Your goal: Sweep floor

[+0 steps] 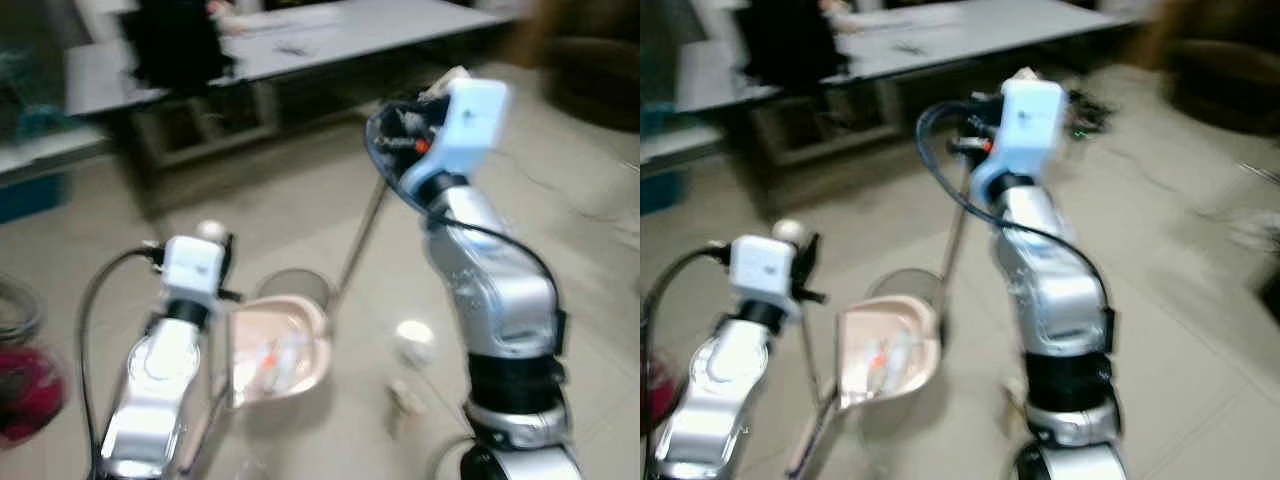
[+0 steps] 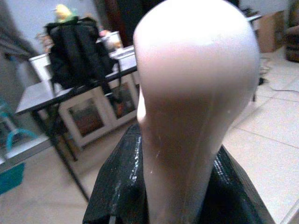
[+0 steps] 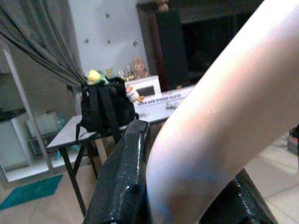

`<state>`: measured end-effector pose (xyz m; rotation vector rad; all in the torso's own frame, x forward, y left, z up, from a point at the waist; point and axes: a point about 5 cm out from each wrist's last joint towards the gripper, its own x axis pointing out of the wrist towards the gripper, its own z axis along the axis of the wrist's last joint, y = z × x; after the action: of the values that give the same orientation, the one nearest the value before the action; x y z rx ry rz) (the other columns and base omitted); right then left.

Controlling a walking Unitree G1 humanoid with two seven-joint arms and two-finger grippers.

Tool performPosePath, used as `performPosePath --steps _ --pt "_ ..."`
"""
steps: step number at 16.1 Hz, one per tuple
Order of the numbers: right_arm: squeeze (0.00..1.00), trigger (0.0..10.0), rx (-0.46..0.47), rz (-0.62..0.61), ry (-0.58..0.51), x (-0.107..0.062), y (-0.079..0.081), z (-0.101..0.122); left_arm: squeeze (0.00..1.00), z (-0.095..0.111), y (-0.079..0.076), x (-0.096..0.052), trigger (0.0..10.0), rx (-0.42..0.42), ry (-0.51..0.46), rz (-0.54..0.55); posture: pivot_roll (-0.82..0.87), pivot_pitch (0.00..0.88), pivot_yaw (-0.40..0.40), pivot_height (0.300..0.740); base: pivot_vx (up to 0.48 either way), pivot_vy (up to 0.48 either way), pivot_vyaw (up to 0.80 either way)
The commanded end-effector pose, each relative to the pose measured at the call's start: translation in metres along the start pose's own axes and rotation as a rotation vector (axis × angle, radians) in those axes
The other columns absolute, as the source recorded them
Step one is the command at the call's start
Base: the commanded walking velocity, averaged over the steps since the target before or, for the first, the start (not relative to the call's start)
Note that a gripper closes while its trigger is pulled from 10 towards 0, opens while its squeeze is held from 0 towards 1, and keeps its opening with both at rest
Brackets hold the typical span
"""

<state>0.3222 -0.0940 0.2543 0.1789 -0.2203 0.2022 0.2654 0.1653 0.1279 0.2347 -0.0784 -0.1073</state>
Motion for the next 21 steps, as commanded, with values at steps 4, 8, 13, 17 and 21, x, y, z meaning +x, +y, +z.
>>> performPosePath --steps 4,8,13,17,21 --pt "0.00 10.0 0.021 -0.012 -0.081 0.001 0.001 0.016 0.00 0.006 0.009 0.001 10.0 0.027 -0.027 0.021 -0.07 0.000 0.066 0.740 0.350 0.000 0.20" --pt "0.00 10.0 -0.009 -0.082 -0.099 0.000 -0.019 0.023 0.00 0.006 0.008 0.003 10.0 0.028 -0.026 0.013 -0.08 0.000 0.079 0.740 0.347 0.000 -0.20" --pt "0.00 10.0 -0.054 -0.109 -0.113 0.000 -0.028 0.026 0.00 0.007 0.009 0.004 10.0 0.030 -0.028 0.007 -0.08 0.000 0.083 0.740 0.349 0.000 -0.32" --pt "0.00 10.0 -0.061 -0.092 -0.116 0.001 -0.025 0.027 0.00 0.007 0.009 0.004 10.0 0.031 -0.028 0.008 -0.08 0.000 0.083 0.740 0.351 0.000 0.00" --pt "0.00 10.0 -0.061 -0.089 -0.119 0.001 -0.024 0.026 0.00 0.007 0.009 0.004 10.0 0.032 -0.027 0.007 -0.08 0.000 0.083 0.740 0.350 0.000 0.00"
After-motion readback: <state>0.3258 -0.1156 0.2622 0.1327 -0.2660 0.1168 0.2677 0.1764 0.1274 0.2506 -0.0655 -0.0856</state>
